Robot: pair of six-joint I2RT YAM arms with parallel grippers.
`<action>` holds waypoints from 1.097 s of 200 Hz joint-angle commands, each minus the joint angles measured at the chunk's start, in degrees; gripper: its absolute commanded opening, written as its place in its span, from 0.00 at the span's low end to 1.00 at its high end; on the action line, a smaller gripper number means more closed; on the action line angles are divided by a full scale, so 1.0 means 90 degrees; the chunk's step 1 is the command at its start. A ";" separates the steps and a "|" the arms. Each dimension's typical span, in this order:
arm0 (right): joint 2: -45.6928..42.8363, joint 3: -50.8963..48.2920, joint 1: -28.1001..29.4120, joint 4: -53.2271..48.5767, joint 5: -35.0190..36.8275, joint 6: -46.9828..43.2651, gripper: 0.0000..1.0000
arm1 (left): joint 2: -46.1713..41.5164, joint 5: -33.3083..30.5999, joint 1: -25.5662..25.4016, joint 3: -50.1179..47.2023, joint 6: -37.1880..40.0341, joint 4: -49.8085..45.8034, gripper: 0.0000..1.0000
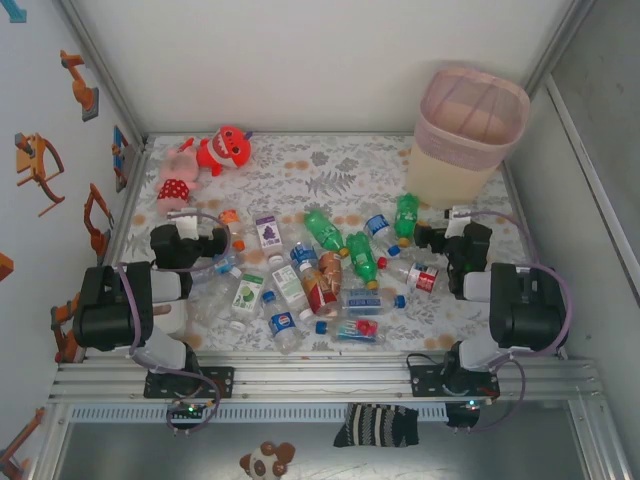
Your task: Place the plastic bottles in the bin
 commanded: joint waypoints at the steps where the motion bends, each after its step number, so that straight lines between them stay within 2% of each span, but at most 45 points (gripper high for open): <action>1: 0.0050 -0.0010 -0.0060 0.0244 -0.0097 -0.0067 0.99 | -0.0125 0.0129 -0.0003 0.0015 0.0109 0.0165 0.97; 90: 0.0048 -0.0008 -0.0060 0.0250 -0.0088 -0.0059 0.99 | -0.0119 0.0114 0.0007 0.0018 0.0084 0.0161 0.97; 116: 0.0051 -0.0009 -0.0060 0.0250 -0.0088 -0.0059 0.99 | -0.0073 -0.0275 0.0025 0.0062 -0.0074 0.0149 0.97; 219: 0.0051 -0.0009 -0.0057 0.0246 -0.0083 -0.0063 0.99 | -0.0085 -0.0278 0.0023 0.0057 -0.0064 0.0128 0.97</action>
